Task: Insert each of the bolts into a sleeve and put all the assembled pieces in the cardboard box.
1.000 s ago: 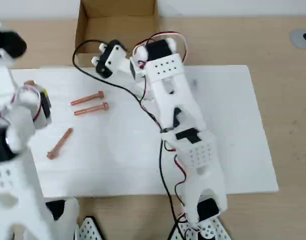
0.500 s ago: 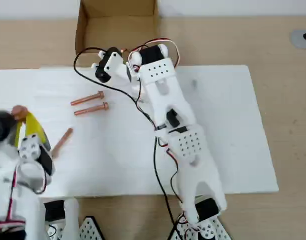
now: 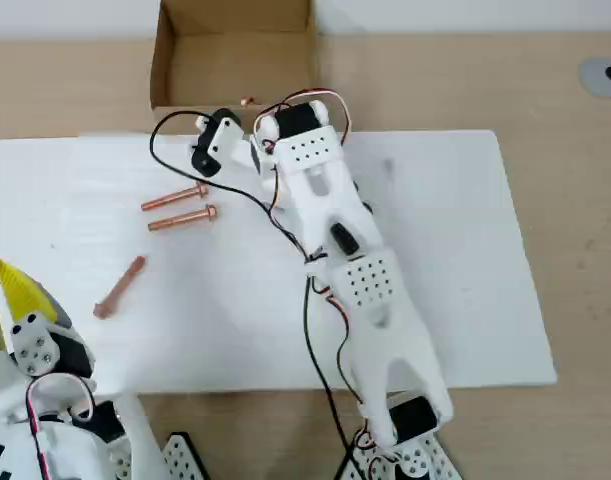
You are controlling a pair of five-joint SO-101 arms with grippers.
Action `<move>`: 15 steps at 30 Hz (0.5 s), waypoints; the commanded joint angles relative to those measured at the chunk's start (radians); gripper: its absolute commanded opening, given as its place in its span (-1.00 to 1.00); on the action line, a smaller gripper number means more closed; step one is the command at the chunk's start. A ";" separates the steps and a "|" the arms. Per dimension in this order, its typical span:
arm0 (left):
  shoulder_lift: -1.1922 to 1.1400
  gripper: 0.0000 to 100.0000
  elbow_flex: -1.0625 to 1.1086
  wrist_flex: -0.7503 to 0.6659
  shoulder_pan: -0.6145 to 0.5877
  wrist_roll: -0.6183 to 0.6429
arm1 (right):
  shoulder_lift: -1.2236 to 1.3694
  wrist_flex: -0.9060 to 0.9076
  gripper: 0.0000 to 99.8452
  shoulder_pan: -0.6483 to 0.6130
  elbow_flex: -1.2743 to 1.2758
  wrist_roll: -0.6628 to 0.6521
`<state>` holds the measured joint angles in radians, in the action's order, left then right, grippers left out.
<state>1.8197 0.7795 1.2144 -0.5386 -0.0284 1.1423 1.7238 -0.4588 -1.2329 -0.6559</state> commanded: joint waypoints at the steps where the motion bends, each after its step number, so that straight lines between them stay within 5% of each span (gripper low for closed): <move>1: 0.005 -0.99 0.003 0.005 -0.014 -0.012 | 0.010 -0.020 -0.50 -0.005 -0.051 -0.035; 10: 0.005 -0.99 0.002 0.009 -0.011 -0.012 | 0.038 -0.021 -0.50 -0.001 -0.051 -0.063; 15: 0.004 -0.99 0.003 0.009 -0.014 -0.012 | 0.044 -0.021 -0.70 -0.001 -0.053 -0.086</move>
<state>1.8197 0.7856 1.2252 -0.5386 -0.0284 1.1792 1.7146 -0.4542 -1.2712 -0.7219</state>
